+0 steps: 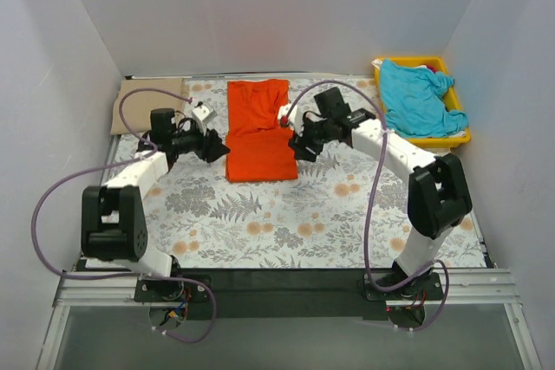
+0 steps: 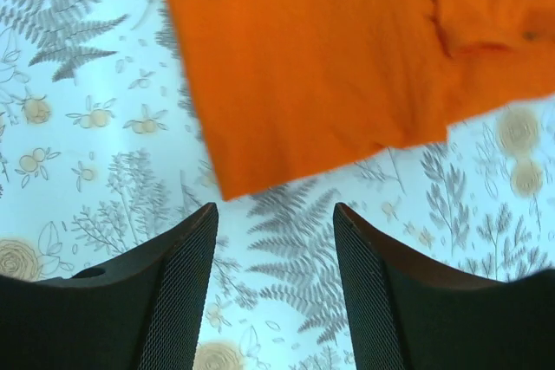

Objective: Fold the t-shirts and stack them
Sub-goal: Fold the tshirt

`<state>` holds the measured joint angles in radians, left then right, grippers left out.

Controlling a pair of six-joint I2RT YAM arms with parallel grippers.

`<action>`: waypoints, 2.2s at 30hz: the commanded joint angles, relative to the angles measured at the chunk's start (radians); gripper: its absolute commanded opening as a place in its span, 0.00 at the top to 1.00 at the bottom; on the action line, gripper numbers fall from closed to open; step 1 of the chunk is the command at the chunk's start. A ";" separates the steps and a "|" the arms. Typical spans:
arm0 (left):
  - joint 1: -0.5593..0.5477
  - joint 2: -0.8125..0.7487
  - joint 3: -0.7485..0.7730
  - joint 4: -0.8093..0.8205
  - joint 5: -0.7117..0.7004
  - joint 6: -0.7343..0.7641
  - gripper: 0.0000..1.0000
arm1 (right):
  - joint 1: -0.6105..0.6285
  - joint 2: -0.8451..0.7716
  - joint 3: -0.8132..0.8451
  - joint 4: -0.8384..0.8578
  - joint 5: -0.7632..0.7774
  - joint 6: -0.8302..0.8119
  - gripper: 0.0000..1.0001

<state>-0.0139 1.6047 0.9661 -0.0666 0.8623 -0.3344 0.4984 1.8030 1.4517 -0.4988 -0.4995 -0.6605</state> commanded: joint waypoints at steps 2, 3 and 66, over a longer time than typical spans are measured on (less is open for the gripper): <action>-0.035 -0.204 -0.249 -0.061 0.009 0.423 0.52 | 0.136 -0.082 -0.249 0.136 0.211 -0.195 0.46; -0.041 -0.239 -0.289 -0.058 0.004 0.475 0.51 | 0.150 -0.100 -0.281 0.163 0.231 -0.223 0.46; -0.201 -0.893 -0.257 -0.555 0.014 0.385 1.00 | 0.379 -0.499 -0.303 -0.156 0.191 -0.149 0.99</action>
<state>-0.2134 0.6727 0.6559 -0.7094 0.9062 0.1989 0.8902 1.2850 1.0775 -0.6205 -0.3206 -0.7967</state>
